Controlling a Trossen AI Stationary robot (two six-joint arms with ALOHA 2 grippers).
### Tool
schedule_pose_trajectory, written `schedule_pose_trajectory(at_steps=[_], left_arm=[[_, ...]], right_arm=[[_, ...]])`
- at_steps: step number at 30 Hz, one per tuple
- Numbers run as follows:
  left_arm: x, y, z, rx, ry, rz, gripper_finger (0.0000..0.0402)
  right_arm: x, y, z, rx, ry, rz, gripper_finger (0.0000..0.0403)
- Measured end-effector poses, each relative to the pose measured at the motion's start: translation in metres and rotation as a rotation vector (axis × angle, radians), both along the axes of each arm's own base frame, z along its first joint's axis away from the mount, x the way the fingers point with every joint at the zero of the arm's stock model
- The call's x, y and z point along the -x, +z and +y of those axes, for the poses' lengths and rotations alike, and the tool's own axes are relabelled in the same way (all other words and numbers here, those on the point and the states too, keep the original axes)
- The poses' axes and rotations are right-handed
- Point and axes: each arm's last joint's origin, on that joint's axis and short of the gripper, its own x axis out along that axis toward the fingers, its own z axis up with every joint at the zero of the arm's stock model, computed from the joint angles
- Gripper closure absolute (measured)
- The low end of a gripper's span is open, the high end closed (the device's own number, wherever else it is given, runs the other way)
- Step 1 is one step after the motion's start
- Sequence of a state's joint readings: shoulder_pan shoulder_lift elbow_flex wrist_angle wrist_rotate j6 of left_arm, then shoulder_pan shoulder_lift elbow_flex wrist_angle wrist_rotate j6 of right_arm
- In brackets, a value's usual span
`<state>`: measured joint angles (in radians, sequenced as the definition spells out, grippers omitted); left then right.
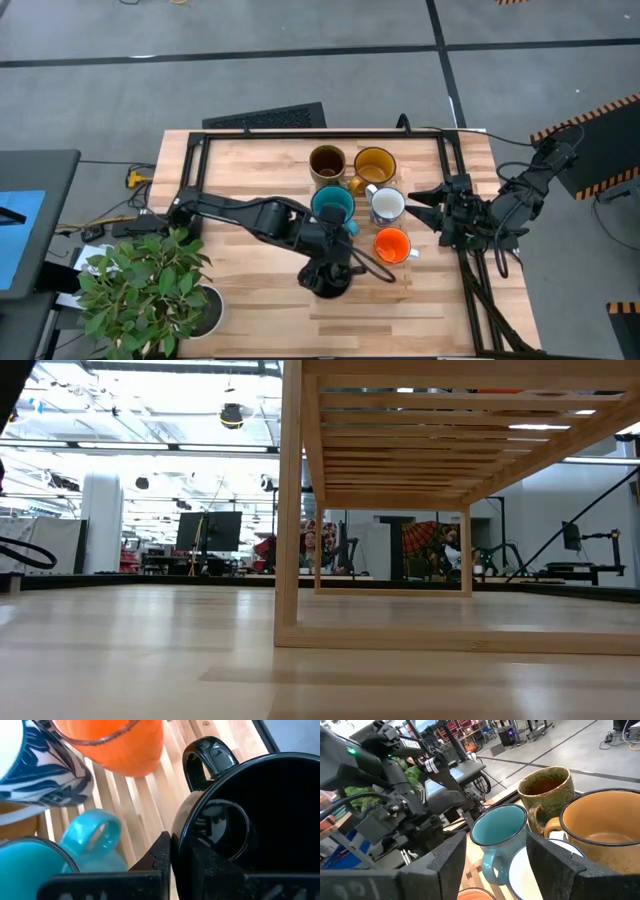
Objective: Place coffee mugs
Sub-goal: Put the black mug on the shelf, then return to Home Position
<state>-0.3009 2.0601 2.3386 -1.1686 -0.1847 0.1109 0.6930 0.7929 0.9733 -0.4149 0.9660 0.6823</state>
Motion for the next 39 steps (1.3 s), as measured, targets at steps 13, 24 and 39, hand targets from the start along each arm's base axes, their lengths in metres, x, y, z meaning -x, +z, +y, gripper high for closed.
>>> schedule_pose_trajectory(at_steps=[13,24,39], left_arm=[[-0.008,-0.008,0.002,-0.102,-0.02,-0.003,0.0368],[-0.012,-0.007,0.015,-0.133,0.013,-0.019,0.0282],[0.031,0.059,0.041,0.057,0.085,-0.192,0.0245]], right_arm=[[-0.005,-0.003,0.004,0.016,0.0,0.019,0.0168],[-0.005,-0.003,0.004,0.014,-0.001,0.016,0.0168],[-0.005,-0.002,0.004,0.012,-0.001,0.013,0.0168]])
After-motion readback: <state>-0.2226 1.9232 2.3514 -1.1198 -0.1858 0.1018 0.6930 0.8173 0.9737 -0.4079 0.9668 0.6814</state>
